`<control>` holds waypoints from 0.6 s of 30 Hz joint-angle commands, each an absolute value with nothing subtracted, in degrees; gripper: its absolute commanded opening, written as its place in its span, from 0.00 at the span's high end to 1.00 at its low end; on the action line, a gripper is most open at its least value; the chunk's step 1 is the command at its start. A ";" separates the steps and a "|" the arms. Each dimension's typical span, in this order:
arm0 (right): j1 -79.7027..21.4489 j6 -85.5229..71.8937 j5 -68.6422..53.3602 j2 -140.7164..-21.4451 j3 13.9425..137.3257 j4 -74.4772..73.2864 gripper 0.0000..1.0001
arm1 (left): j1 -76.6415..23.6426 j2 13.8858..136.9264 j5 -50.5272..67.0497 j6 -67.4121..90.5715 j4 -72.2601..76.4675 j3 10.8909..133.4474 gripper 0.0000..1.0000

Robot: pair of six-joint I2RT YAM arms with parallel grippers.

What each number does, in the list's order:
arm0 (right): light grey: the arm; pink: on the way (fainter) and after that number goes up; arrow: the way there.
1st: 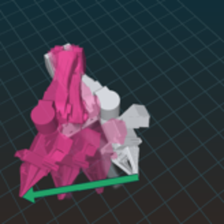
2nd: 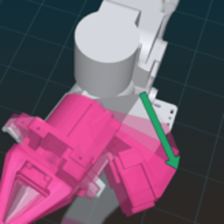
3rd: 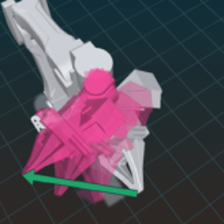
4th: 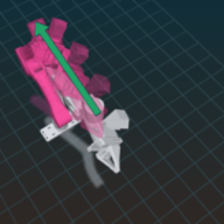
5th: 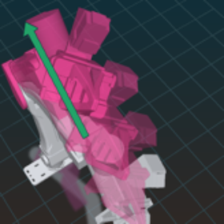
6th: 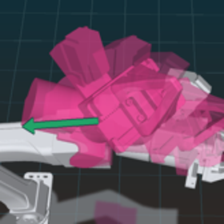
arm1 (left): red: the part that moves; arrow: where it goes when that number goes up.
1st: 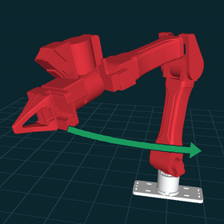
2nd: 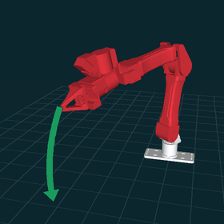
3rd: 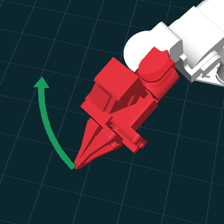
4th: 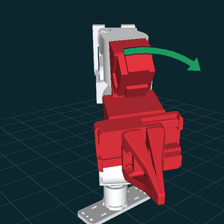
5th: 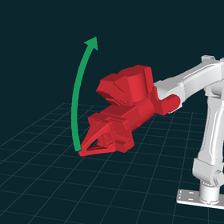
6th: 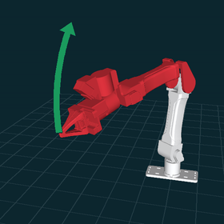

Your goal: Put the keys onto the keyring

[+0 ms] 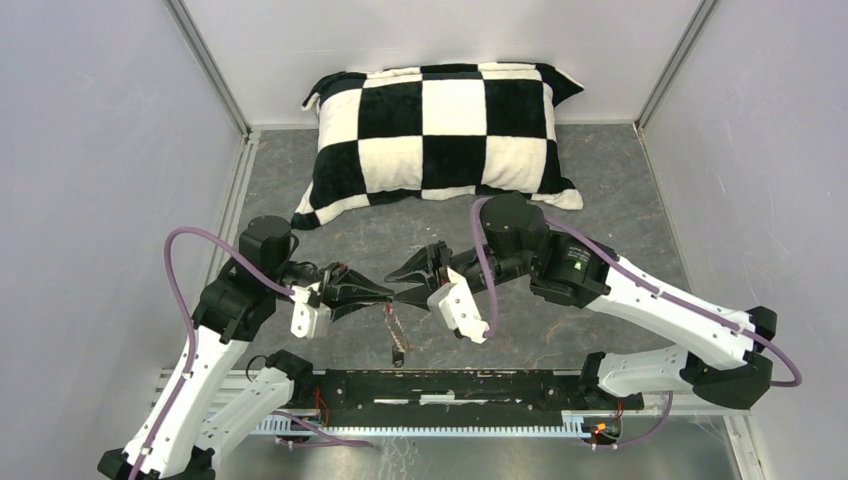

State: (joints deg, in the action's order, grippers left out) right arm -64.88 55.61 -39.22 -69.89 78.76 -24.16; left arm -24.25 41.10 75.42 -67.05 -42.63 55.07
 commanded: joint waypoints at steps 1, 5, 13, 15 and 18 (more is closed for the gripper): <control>-65.41 61.38 -42.54 -71.28 82.61 -32.45 0.58 | -24.60 41.20 77.39 -63.76 -40.61 54.68 0.98; -65.44 62.91 -42.80 -73.58 85.91 -37.25 0.57 | -24.74 41.44 77.15 -64.20 -40.61 54.42 0.98; -65.39 64.46 -42.80 -76.16 88.96 -41.27 0.62 | -24.96 41.47 76.48 -65.15 -40.65 54.00 0.98; -65.39 64.95 -42.99 -76.45 89.33 -42.25 0.62 | -25.05 41.69 76.47 -65.32 -40.61 54.04 0.98; -65.40 65.65 -42.98 -76.55 89.45 -43.07 0.62 | -25.13 41.99 76.38 -65.48 -40.59 54.22 0.98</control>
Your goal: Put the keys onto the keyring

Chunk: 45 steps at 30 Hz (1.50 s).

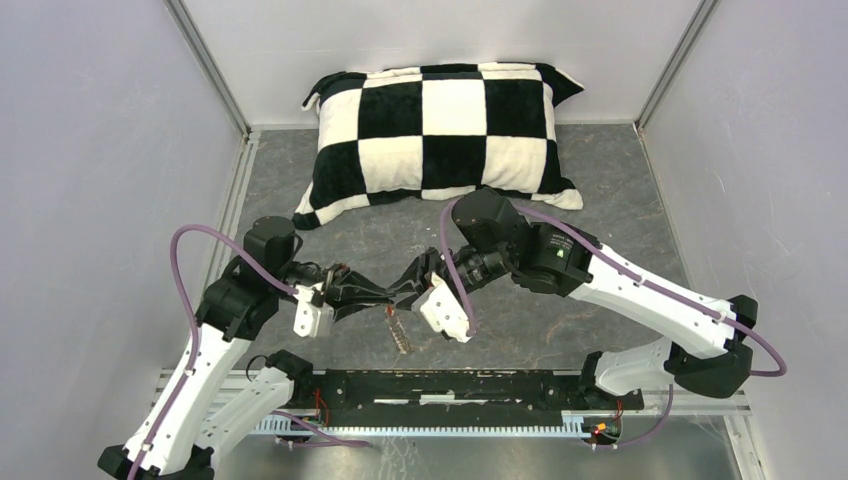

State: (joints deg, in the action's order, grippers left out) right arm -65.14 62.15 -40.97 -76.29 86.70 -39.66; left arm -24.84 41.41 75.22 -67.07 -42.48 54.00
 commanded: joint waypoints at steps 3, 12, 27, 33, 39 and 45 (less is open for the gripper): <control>-65.48 66.20 -43.23 -76.94 89.97 -44.06 0.60 | -25.14 42.25 76.38 -65.64 -40.63 54.31 0.98; -65.76 67.37 -45.38 -78.67 90.00 -44.67 0.67 | -25.31 43.61 76.20 -66.00 -40.62 54.92 0.98; -66.30 65.87 -45.09 -78.80 86.52 -45.54 1.00 | -25.92 44.14 74.95 -66.75 -40.63 55.85 0.98; -66.29 58.85 -44.37 -76.87 79.93 -38.89 1.00 | -25.93 44.17 74.70 -67.34 -40.67 56.09 0.98; -66.34 48.90 -41.32 -72.75 71.38 -26.49 1.00 | -25.93 43.42 72.09 -68.63 -40.83 55.99 0.84; -66.21 42.20 -37.44 -68.20 63.29 -17.78 1.00 | -25.93 40.24 66.37 -69.40 -40.98 54.81 0.49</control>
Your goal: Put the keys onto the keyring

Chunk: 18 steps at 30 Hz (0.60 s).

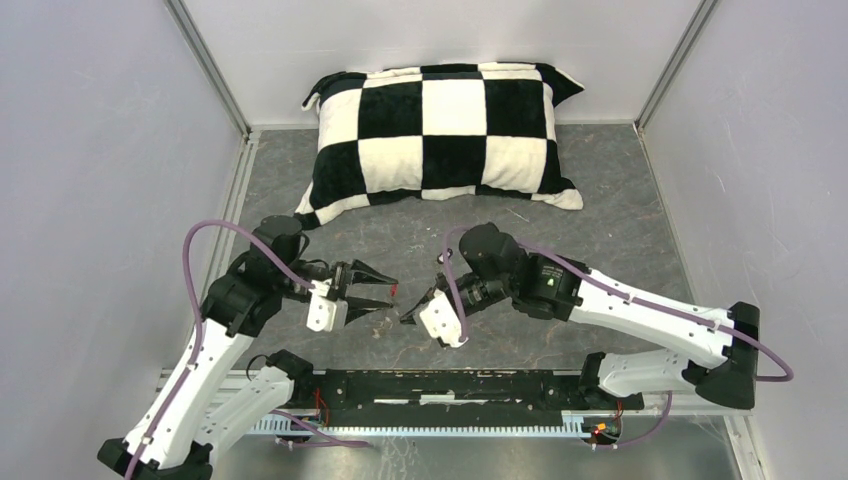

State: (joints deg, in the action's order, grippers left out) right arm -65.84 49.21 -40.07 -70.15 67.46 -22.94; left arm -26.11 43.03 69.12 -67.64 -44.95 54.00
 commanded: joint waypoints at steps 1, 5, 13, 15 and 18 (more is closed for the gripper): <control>-66.16 41.46 -37.05 -67.68 62.77 -17.00 1.00 | -25.93 39.34 65.47 -69.44 -41.07 54.42 0.45; -65.79 39.51 -35.93 -66.50 61.12 -14.17 1.00 | -25.97 38.40 63.45 -74.38 -46.54 54.34 0.42; -65.74 31.21 -28.27 -62.57 53.27 -1.87 0.93 | -25.97 38.37 63.17 -76.16 -49.66 52.56 0.95; -65.70 30.18 -26.85 -60.80 50.81 1.36 0.87 | -25.93 38.71 63.52 -75.98 -49.67 52.71 0.98; -65.79 28.84 -25.13 -58.37 47.68 5.14 0.75 | -25.93 39.05 64.34 -75.83 -49.70 52.82 0.98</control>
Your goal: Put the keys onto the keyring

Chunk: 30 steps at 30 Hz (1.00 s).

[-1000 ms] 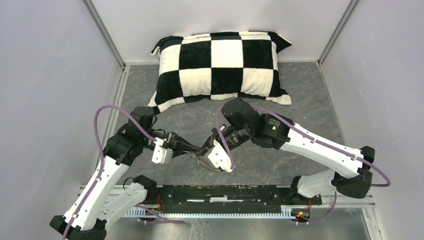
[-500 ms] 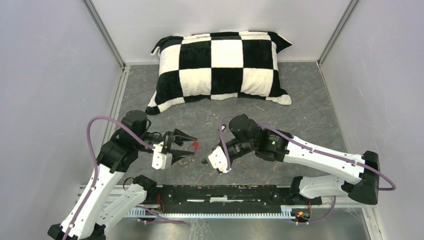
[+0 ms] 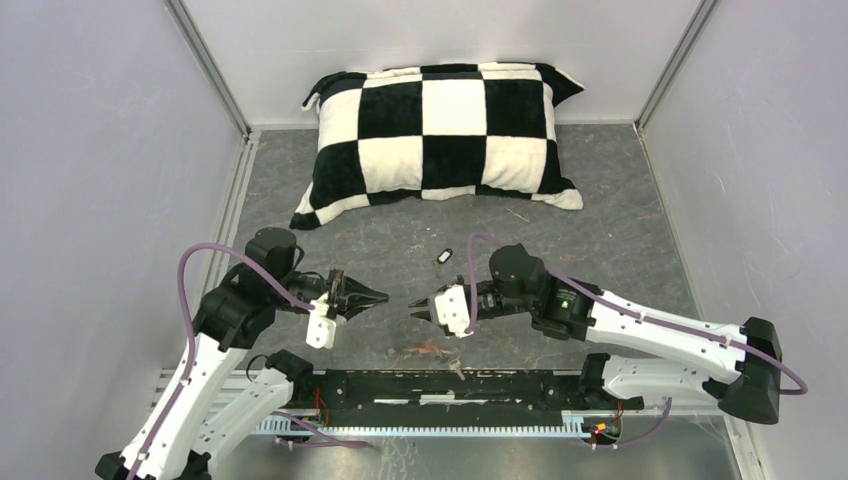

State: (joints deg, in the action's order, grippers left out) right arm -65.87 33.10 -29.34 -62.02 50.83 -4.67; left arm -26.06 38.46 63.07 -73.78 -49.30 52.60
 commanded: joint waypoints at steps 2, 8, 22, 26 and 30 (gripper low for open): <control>-65.74 29.20 -24.34 -57.83 47.20 5.06 0.73 | -25.93 39.11 64.59 -76.18 -49.72 52.74 0.98; -65.69 28.06 -17.44 -57.71 46.59 1.41 0.34 | -25.93 39.44 61.50 -65.84 -43.01 51.25 0.98; -66.47 22.98 -26.18 -76.55 38.85 10.25 0.18 | -21.56 42.65 44.47 -36.65 -18.14 48.05 0.69; -66.60 20.98 -25.00 -84.52 41.74 15.81 0.21 | -12.76 44.55 45.07 -30.96 -13.08 47.54 0.63; -66.57 16.40 -30.98 -91.27 46.11 18.56 0.28 | -2.38 47.39 49.82 -27.95 -12.43 48.51 0.62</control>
State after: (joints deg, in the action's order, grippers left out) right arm -66.28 22.11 -25.41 -87.24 40.47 10.07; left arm -9.23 45.25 47.11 -35.66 -17.37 47.72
